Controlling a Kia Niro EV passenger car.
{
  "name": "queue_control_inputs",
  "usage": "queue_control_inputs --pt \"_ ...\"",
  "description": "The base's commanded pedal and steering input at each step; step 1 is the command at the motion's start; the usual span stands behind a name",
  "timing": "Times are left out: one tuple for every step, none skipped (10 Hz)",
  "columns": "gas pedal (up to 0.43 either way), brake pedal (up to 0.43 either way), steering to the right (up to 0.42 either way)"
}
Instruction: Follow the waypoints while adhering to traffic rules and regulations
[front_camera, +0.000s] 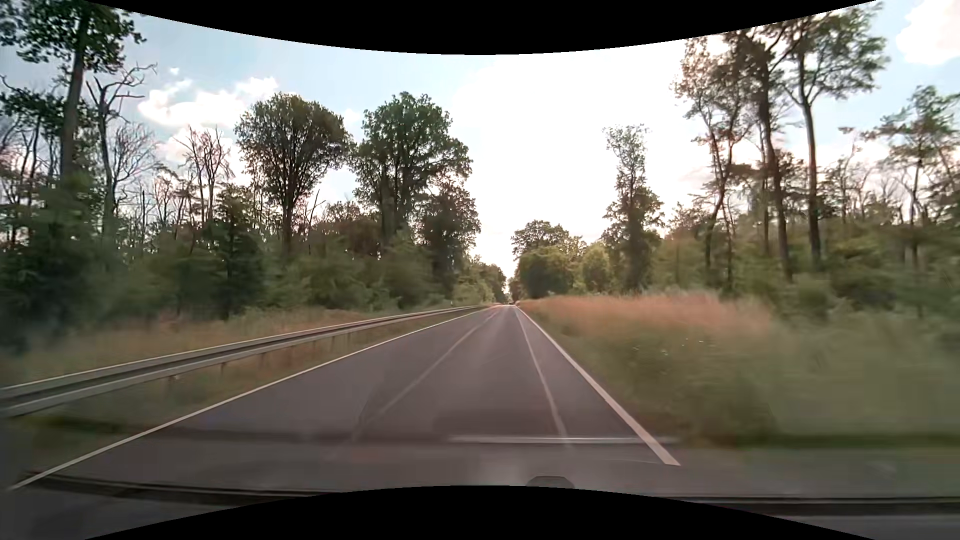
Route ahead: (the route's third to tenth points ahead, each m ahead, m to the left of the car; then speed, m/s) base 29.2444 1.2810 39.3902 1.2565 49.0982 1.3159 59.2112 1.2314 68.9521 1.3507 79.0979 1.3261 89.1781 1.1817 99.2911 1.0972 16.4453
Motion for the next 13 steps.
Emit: queue_control_inputs --pt "0.079 0.000 -0.003" --pt "0.079 0.000 -0.003" --pt "0.079 0.000 -0.002" --pt "0.079 0.000 -0.003" --pt "0.087 0.000 -0.002" --pt "0.087 0.000 -0.003" --pt "0.087 0.000 -0.002" --pt "0.087 0.000 -0.002" --pt "0.087 0.000 -0.003" --pt "0.087 0.000 -0.003" --pt "0.087 0.000 -0.003" --pt "0.087 0.000 -0.003" --pt "0.087 0.000 -0.003"
